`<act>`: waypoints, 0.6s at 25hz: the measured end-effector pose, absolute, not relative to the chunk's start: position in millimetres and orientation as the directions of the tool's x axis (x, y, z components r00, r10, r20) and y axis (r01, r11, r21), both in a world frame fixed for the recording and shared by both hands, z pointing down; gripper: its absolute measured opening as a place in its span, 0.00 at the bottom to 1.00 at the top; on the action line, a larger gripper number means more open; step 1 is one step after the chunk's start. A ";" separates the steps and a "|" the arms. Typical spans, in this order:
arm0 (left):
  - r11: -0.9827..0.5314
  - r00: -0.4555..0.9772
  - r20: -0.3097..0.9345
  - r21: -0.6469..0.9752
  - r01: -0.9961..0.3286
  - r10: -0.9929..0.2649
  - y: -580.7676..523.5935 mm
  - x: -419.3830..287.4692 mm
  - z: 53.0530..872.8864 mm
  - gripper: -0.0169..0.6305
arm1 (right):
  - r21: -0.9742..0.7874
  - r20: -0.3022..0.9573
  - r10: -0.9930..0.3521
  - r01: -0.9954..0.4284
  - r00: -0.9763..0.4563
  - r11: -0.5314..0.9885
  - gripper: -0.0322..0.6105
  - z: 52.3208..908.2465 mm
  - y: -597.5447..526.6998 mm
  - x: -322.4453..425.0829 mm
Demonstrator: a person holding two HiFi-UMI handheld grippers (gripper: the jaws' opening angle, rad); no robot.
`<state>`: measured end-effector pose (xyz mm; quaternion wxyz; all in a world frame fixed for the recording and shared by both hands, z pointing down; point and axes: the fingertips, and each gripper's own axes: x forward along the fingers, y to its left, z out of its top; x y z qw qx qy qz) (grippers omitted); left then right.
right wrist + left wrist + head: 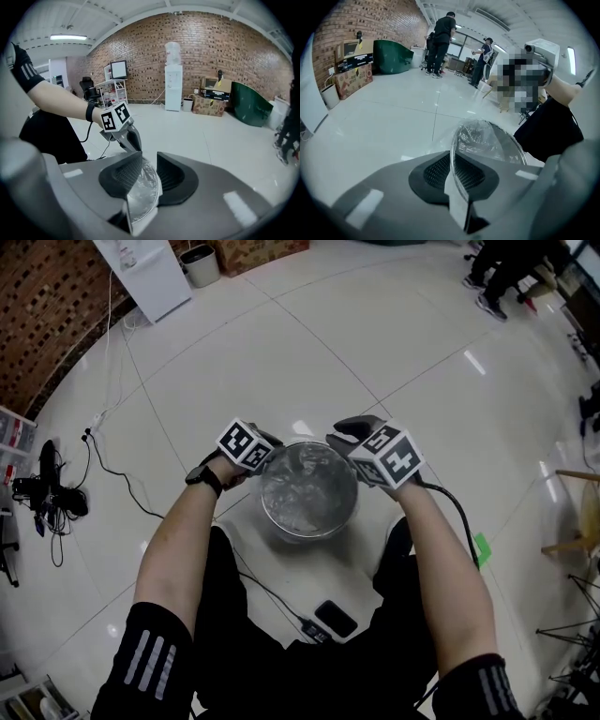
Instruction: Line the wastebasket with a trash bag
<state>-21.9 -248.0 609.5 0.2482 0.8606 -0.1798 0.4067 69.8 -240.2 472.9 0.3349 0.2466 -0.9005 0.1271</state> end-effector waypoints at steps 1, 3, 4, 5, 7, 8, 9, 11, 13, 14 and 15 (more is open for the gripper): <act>-0.815 0.609 0.786 0.285 -0.505 -0.102 -248.5 -21.6 608.7 0.07 | -0.063 0.667 -0.358 -0.528 -0.653 0.847 0.22 473.6 -241.1 69.6; -0.814 0.616 0.779 0.282 -0.508 -0.115 -254.0 -22.0 605.9 0.06 | -0.059 0.673 -0.359 -0.530 -0.647 0.846 0.22 475.8 -243.1 71.5; -0.808 0.619 0.774 0.276 -0.521 -0.134 -259.8 -23.4 603.2 0.02 | -0.057 0.677 -0.359 -0.532 -0.643 0.845 0.22 476.9 -244.1 72.8; -0.800 0.619 0.770 0.268 -0.537 -0.157 -266.5 -25.7 600.4 0.02 | -0.056 0.680 -0.357 -0.531 -0.640 0.845 0.22 478.3 -244.7 73.8; -0.790 0.593 0.780 0.229 -0.569 -0.202 -279.3 -33.3 598.4 0.02 | -0.050 0.692 -0.349 -0.524 -0.632 0.850 0.22 482.8 -243.8 75.4; -0.789 0.569 0.792 0.200 -0.581 -0.219 -284.8 -37.3 599.9 0.02 | -0.043 0.701 -0.344 -0.518 -0.625 0.854 0.22 485.6 -242.6 76.0; -0.789 0.547 0.805 0.174 -0.589 -0.230 -289.3 -40.5 602.7 0.02 | -0.036 0.710 -0.339 -0.513 -0.617 0.857 0.22 488.4 -241.2 76.3; -0.791 0.517 0.824 0.149 -0.593 -0.232 -294.7 -43.3 611.2 0.02 | -0.032 0.727 -0.326 -0.504 -0.605 0.863 0.22 493.5 -237.5 75.2; -0.794 0.507 0.835 0.154 -0.588 -0.213 -295.4 -41.3 623.6 0.02 | -0.038 0.738 -0.310 -0.495 -0.599 0.868 0.22 499.3 -234.0 73.2; -0.796 0.508 0.838 0.165 -0.583 -0.198 -294.5 -38.4 630.7 0.02 | -0.039 0.745 -0.303 -0.492 -0.594 0.870 0.22 502.8 -232.2 73.1; -0.796 0.512 0.839 0.179 -0.578 -0.184 -293.2 -34.7 637.7 0.02 | -0.037 0.755 -0.296 -0.489 -0.585 0.871 0.22 507.0 -230.5 73.9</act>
